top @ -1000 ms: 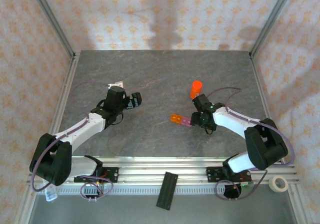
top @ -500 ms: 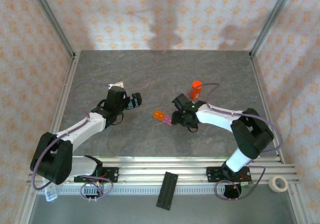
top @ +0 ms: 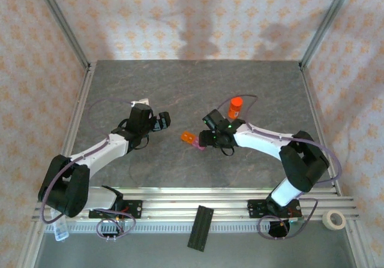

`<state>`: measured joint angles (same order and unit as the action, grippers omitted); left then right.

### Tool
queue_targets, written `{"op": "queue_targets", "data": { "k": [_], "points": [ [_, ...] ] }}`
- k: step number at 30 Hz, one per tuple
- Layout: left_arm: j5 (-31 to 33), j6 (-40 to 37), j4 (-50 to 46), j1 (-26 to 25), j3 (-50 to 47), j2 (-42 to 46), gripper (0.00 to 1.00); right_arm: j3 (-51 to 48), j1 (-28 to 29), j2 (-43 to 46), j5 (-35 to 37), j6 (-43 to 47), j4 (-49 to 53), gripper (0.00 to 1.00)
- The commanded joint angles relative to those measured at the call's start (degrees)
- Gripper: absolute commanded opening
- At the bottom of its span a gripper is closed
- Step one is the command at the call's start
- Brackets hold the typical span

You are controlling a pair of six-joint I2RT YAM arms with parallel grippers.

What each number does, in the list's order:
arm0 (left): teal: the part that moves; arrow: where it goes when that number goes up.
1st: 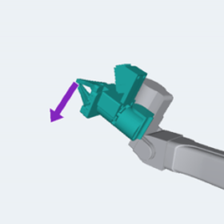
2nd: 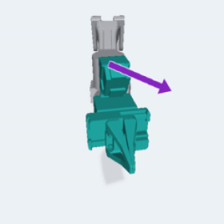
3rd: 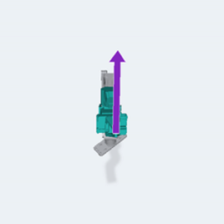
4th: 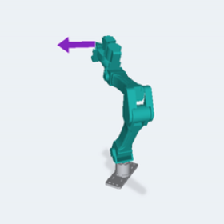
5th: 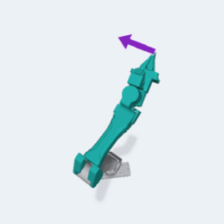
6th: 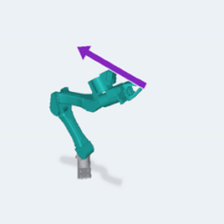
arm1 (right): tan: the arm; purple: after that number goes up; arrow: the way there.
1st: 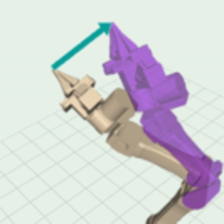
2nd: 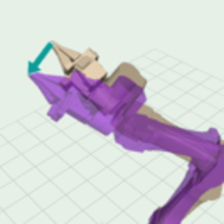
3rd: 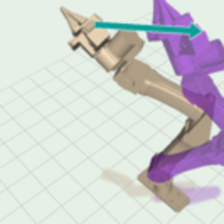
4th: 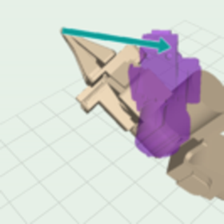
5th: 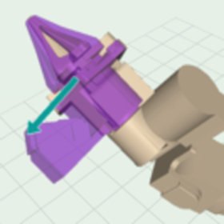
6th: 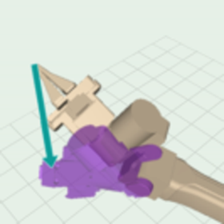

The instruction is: Sort the pills into containers

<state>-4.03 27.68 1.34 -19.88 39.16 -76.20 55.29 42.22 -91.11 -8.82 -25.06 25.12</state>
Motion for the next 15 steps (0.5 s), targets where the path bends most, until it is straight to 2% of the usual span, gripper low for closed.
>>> {"op": "queue_targets", "data": {
  "k": [1,6,15],
  "points": [
    [1.0,0.7,0.7,-0.4,0.6,-0.7,1.00,0.8,0.1,0.5,-2.0,9.1,-2.2,0.83],
    [1.7,0.1,-0.6,-0.4,0.8,-0.3,1.00,1.3,0.1,-0.4,-5.6,16.8,-3.1,0.85],
    [2.1,0.3,-1.7,-0.4,1.0,0.2,1.00,2.8,0.1,-3.6,-6.9,21.3,-3.4,0.85]
  ]
}}
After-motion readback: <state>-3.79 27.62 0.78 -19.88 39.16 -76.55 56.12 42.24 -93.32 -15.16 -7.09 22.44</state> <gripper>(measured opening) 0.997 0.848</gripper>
